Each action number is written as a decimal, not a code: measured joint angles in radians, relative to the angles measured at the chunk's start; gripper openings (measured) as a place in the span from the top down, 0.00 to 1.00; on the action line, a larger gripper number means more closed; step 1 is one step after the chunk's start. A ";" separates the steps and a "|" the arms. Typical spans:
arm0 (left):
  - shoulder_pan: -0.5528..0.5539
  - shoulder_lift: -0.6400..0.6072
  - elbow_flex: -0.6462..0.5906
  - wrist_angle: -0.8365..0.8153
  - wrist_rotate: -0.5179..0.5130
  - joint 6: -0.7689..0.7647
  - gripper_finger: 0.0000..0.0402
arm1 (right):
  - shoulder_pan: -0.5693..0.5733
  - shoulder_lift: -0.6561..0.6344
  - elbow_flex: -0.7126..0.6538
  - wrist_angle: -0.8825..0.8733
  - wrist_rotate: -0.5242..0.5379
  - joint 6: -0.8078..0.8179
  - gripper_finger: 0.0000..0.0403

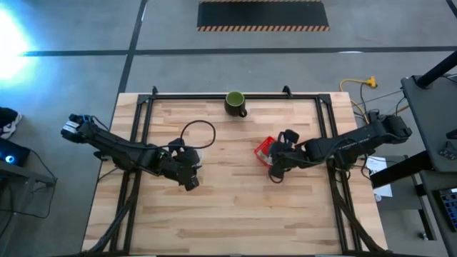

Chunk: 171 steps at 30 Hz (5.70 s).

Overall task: Pick and place items into bin
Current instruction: Put the stevia packet into the red basket, then return to Home Position

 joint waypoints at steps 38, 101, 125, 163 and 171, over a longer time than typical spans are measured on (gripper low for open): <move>0.170 -0.008 0.000 0.774 0.306 0.795 0.74 | 0.009 -0.139 0.331 0.056 -0.127 -0.393 0.69; 0.302 -1.248 -1.064 1.134 0.400 0.543 0.74 | -0.228 -1.264 -0.895 1.007 -0.596 -0.217 0.87; 0.302 -1.222 -1.066 0.938 0.399 0.463 0.74 | -0.226 -1.263 -0.897 0.913 -0.389 -0.198 0.87; 0.303 -1.192 -1.068 0.869 0.405 0.435 0.74 | -0.223 -1.249 -0.897 0.755 -0.385 -0.109 0.87; 0.302 -1.192 -1.068 0.888 0.406 0.567 0.74 | -0.224 -1.249 -0.897 0.756 -0.391 -0.249 0.87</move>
